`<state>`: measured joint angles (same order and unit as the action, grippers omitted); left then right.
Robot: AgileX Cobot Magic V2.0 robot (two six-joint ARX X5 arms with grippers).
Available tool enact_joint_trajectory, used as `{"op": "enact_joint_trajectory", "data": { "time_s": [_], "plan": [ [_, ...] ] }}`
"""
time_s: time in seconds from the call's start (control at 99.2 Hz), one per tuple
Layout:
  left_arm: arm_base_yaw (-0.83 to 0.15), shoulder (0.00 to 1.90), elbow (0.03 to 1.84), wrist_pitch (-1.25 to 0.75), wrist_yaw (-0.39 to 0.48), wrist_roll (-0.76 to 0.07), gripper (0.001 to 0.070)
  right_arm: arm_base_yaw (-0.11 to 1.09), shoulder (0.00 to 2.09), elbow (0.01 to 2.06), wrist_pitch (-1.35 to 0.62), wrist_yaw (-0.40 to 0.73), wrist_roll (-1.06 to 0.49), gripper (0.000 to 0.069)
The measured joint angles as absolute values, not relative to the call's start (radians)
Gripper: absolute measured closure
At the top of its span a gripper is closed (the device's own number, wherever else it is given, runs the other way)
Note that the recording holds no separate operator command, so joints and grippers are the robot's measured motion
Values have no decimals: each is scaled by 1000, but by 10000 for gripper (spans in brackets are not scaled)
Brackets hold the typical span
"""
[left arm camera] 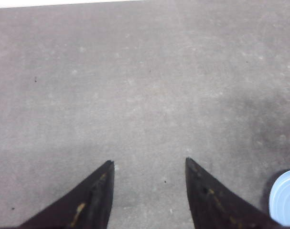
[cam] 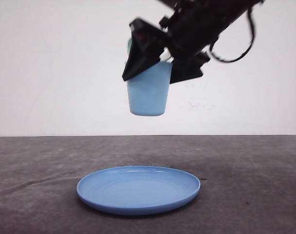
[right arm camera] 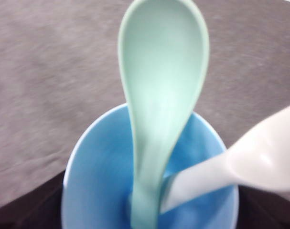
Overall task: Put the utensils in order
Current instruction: 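Lift the cup and move it over the blue plate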
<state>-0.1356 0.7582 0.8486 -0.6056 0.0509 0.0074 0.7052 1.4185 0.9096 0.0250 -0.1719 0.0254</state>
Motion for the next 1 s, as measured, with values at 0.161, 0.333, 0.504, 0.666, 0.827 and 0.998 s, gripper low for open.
{"op": "enact_joint_trajectory", "data": {
  "time_s": [0.161,0.333,0.504,0.666,0.827,0.998],
  "plan": [
    [-136,758,849,-606,51,7,429,762,1287,806,27,-131,23,206],
    [-136,758,849,-606,51,8,429,822,1193,701,38,-83,23,206],
    [-136,758,849,-606,51,8,429,862,1175,594,131,-75,30,206],
    [-136,758,849,-606,51,7,429,870,1191,528,226,-75,35,206],
    [-136,758,849,-606,51,7,429,869,1248,519,263,-74,35,206],
    [-136,758,849,-606,51,7,429,870,1341,519,373,-76,35,206]
  ]
}}
